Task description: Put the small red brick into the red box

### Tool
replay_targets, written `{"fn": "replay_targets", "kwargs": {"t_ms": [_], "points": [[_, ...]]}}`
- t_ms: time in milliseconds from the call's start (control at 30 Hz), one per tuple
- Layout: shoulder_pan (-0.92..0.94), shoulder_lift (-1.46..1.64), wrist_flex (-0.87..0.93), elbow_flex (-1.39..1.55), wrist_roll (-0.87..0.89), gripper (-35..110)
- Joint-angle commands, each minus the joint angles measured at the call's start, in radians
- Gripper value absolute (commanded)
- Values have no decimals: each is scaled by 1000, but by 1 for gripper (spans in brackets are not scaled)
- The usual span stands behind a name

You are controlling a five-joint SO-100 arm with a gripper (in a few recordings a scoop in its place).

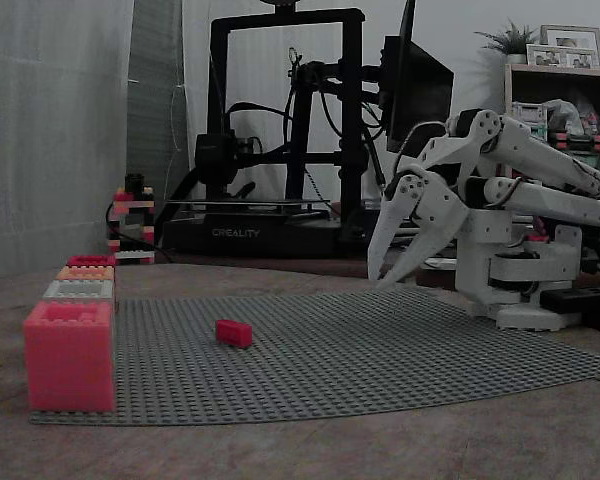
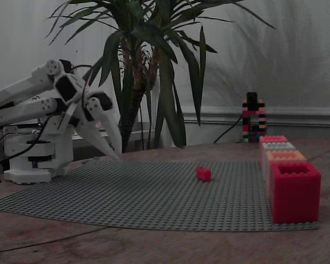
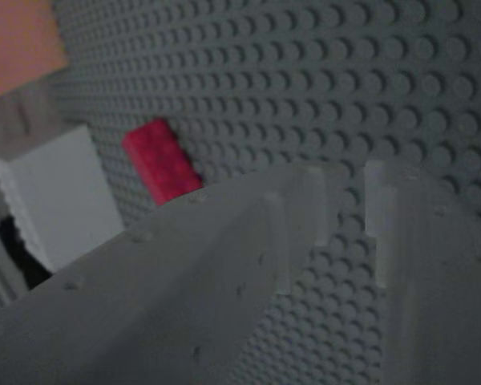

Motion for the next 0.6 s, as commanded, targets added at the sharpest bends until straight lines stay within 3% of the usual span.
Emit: {"fn": "replay_targets", "kwargs": {"t_ms": [0, 567], "points": [[-28, 6, 31, -9, 21, 0], [-28, 6, 31, -11, -5, 0]]}}
